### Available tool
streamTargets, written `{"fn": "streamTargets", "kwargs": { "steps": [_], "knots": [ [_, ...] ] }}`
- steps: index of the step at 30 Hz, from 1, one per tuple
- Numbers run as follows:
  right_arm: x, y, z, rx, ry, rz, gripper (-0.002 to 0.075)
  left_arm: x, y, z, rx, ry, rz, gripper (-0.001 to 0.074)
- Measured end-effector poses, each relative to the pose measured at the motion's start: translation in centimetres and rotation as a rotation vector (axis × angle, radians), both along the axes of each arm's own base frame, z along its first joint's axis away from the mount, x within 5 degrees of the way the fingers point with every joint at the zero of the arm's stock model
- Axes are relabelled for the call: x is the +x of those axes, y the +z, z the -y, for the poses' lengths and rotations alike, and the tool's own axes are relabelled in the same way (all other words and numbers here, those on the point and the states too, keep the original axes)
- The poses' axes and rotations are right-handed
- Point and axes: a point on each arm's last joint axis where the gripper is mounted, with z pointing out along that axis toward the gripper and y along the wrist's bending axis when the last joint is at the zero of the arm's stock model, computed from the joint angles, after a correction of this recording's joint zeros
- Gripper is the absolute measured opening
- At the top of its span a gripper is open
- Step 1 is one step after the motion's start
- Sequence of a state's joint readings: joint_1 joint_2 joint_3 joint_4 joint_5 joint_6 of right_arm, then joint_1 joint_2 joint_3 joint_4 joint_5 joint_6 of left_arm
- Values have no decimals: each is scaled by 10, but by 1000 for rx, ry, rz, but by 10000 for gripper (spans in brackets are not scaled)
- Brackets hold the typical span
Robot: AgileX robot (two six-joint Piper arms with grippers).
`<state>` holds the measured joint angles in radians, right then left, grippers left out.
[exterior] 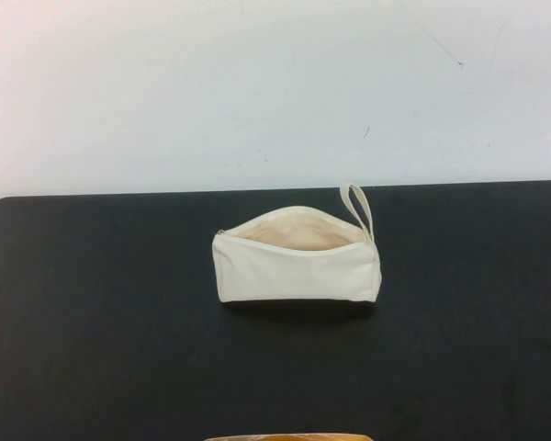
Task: Put eraser into pencil case
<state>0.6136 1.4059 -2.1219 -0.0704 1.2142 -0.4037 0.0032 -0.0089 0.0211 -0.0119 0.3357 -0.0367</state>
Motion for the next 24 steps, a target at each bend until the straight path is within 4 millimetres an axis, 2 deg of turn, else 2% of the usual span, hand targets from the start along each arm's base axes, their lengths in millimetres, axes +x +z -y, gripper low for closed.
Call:
{"fn": "streamTargets", "kwargs": {
  "steps": [3,7,14,19,24],
  "knots": [
    [-23,-24,17,-55,-1,-60,-1,0,0,0,0,0,0,-1],
    [-61,-74,44,-103,-18,-169,-1,0,0,0,0,0,0,-1],
    [-108,-151,68,50,-24,-215,-1,0,0,0,0,0,0,-1],
    [-123,-204,72,77,-4,-314,-1,0,0,0,0,0,0,-1],
    [-124,-246,71,26,-12,-420,-1,0,0,0,0,0,-2,-1]
  ]
}}
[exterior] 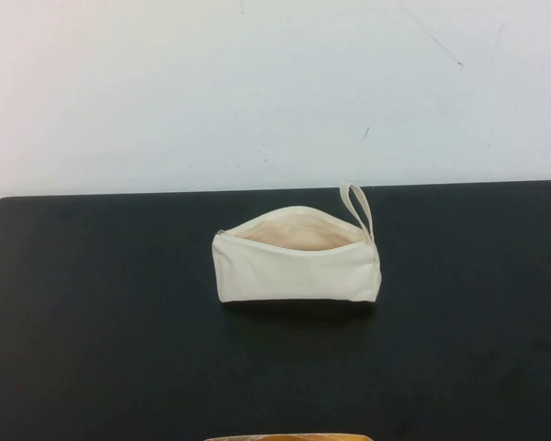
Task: Put eraser into pencil case
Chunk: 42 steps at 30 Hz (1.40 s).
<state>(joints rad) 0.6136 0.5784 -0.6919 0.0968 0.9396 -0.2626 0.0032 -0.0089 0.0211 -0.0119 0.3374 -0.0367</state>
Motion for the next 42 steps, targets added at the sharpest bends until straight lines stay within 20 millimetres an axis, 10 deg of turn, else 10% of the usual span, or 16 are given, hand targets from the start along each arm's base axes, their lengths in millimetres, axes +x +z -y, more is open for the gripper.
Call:
{"fn": "streamTargets", "kwargs": {
  "steps": [6,20,42],
  "knots": [
    [3,-38,1,-56,-14,-42,-1,0,0,0,0,0,0,-1],
    [-4,-124,50,178,-558,603,-1,0,0,0,0,0,0,-1],
    [-16,-148,58,100,-692,457,-1,0,0,0,0,0,0,-1]
  ]
}}
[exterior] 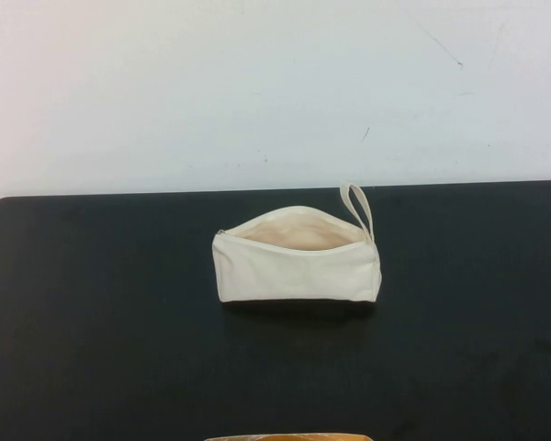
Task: Put eraser into pencil case
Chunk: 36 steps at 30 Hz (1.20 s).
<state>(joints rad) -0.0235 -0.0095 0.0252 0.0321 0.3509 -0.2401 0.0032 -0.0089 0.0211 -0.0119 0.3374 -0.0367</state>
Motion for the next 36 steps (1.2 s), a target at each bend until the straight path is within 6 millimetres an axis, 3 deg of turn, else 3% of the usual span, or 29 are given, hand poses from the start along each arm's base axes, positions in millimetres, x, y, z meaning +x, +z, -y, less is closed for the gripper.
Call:
{"fn": "streamTargets", "kwargs": {
  "steps": [36],
  "knots": [
    [0,0,3,50,-48,1,-1,0,0,0,0,0,0,-1]
  ]
}}
